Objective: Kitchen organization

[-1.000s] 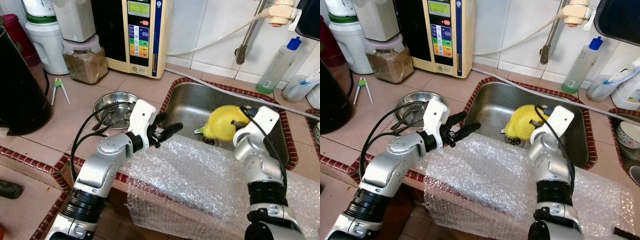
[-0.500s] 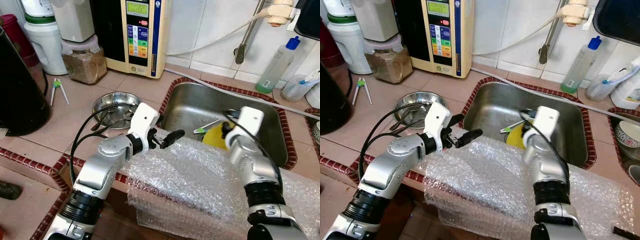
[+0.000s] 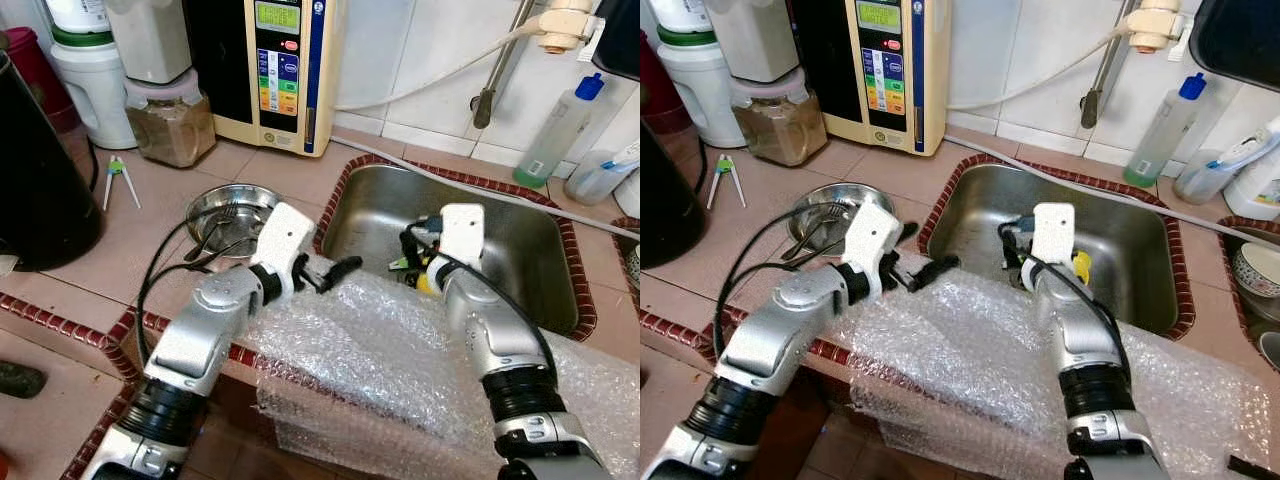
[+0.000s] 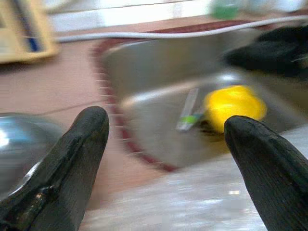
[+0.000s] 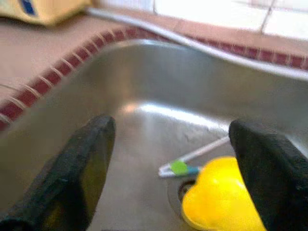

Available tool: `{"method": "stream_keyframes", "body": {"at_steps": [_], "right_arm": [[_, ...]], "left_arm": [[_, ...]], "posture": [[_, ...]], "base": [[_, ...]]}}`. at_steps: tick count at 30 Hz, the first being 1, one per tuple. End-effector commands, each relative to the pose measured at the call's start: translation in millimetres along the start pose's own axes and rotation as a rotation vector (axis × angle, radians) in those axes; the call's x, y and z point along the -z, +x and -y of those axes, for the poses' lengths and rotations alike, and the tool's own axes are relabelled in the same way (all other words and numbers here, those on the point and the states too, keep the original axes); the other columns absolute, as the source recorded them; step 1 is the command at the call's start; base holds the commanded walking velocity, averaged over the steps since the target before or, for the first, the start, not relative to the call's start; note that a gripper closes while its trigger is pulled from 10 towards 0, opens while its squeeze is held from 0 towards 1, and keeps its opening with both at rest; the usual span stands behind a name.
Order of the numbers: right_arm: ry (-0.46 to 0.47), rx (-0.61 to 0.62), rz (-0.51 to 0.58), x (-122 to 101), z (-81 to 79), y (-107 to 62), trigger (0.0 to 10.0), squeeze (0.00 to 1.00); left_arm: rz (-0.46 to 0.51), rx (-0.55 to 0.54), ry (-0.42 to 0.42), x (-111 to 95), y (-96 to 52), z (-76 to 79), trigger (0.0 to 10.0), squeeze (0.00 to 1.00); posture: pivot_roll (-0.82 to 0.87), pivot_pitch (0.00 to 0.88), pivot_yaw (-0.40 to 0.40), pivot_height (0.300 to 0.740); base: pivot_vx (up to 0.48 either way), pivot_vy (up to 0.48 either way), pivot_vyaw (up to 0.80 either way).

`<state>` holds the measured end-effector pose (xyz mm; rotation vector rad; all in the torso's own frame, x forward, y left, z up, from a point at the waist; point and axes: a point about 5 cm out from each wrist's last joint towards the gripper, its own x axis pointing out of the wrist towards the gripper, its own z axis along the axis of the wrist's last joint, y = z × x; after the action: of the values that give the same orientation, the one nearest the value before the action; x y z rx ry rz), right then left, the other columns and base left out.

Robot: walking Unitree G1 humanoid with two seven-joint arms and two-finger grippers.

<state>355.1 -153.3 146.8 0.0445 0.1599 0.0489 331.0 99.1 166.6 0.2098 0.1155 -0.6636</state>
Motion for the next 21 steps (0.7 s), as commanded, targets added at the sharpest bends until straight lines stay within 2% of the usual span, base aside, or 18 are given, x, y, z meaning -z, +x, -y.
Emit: {"method": "stream_keyframes", "body": {"at_steps": [1,3,7,10,13,14,15,16,21], "right_arm": [[0.04,-0.081,0.058,-7.4,-8.1,-5.9,10.0,1.0],[0.043,-0.114,0.077,-10.0,-11.8,-8.4,10.0,1.0],[0.049,-0.231,0.129,-16.0,-23.1,-24.4,10.0,1.0],[0.03,-0.264,0.129,-15.3,-25.0,-31.0,10.0,1.0],[0.025,-0.285,0.144,-17.8,-26.0,-35.4,10.0,1.0],[0.015,-0.295,0.155,-19.6,-26.2,-38.0,10.0,0.74],[-0.017,-0.315,0.177,-22.6,-27.0,-43.5,10.0,0.13],[-0.027,-0.321,0.182,-23.3,-27.2,-44.9,10.0,0.0],[-0.033,-0.348,0.194,-23.5,-30.2,-51.9,10.0,0.0]], "left_arm": [[-0.014,-0.083,0.015,-1.2,-1.4,-16.1,10.0,1.0],[-0.02,-0.101,0.006,-0.7,-2.4,-20.1,10.0,1.0],[-0.058,-0.14,-0.007,6.6,-9.5,-33.5,10.0,1.0],[-0.09,-0.136,0.005,12.8,-12.6,-35.8,10.0,1.0],[-0.073,-0.151,0.0,10.9,-14.8,-37.6,10.0,1.0],[-0.057,-0.165,-0.008,9.1,-17.1,-38.4,10.0,1.0],[-0.023,-0.188,0.007,5.1,-22.7,-39.0,10.0,1.0],[-0.014,-0.194,0.013,4.0,-24.3,-39.1,10.0,1.0],[0.061,-0.277,0.02,1.5,-36.1,-39.8,10.0,1.0]], "posture": [[0.03,0.07,-0.058,0.74],[0.03,0.076,-0.059,0.74],[0.03,0.077,-0.058,0.74],[0.02,0.08,-0.059,0.74],[0.02,0.08,-0.06,0.74],[0.03,0.082,-0.061,0.74],[0.03,0.083,-0.063,0.74],[0.03,0.083,-0.063,0.74],[0.03,0.085,-0.066,0.74]], "base": [[0.0,0.0,0.0],[0.0,0.0,0.0],[0.0,0.0,0.0],[0.0,0.0,0.0],[0.0,0.0,0.0],[0.0,0.0,0.0],[0.0,0.0,0.0],[0.0,0.0,0.0],[0.0,0.0,0.0]]}}
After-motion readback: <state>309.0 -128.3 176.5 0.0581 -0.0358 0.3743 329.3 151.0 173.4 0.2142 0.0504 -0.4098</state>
